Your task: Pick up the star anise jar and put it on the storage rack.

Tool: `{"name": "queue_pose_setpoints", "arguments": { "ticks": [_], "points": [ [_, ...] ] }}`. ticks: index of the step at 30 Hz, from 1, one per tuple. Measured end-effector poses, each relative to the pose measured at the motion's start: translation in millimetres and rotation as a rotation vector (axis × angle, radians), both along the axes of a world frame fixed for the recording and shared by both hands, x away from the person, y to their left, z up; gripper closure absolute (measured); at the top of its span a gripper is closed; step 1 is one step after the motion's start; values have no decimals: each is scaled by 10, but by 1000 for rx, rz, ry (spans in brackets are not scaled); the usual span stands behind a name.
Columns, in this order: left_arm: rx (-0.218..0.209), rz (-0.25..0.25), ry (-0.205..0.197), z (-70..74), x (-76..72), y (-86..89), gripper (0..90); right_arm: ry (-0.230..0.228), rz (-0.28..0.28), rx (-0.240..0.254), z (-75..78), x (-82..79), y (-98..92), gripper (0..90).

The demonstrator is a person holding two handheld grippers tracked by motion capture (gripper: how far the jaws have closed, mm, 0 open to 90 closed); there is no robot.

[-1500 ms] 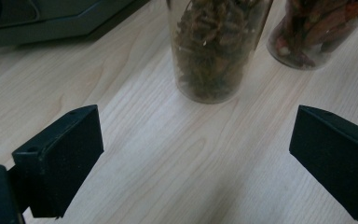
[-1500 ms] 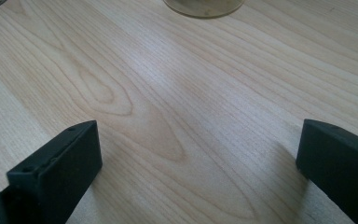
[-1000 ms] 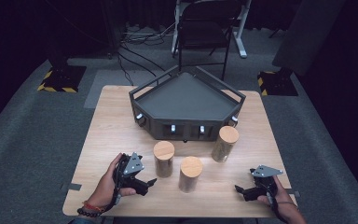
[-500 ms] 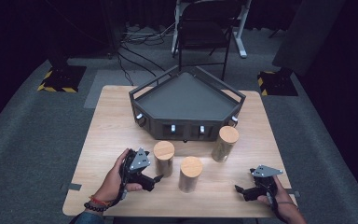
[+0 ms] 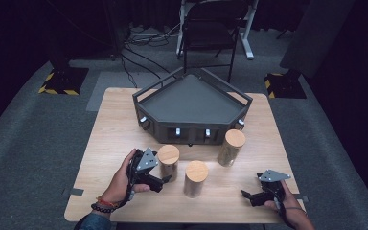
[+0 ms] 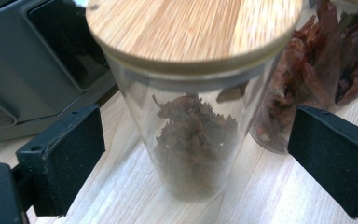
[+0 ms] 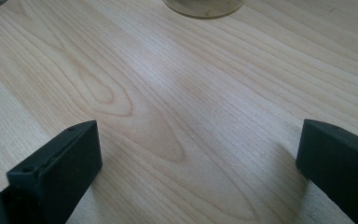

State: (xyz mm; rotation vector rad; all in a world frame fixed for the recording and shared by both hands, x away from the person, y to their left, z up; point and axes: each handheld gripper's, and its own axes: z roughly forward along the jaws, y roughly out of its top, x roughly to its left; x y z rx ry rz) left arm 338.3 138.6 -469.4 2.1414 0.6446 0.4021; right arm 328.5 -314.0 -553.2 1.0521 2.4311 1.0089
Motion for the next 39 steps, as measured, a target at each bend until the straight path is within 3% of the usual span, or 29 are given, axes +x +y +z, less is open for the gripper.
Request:
{"name": "queue_pose_setpoints", "arguments": {
  "ticks": [14,24,27,39],
  "points": [
    [-1,-25,11,-37,138,-143,65,0,0,0,0,0,0,0],
    [-22,-37,14,-82,207,-187,183,0,0,0,0,1,0,0],
    [-1,-41,4,-96,219,-196,222,0,0,0,0,0,0,0],
    [-24,-39,3,-104,219,-191,241,0,0,0,0,1,0,0]
  ]
}}
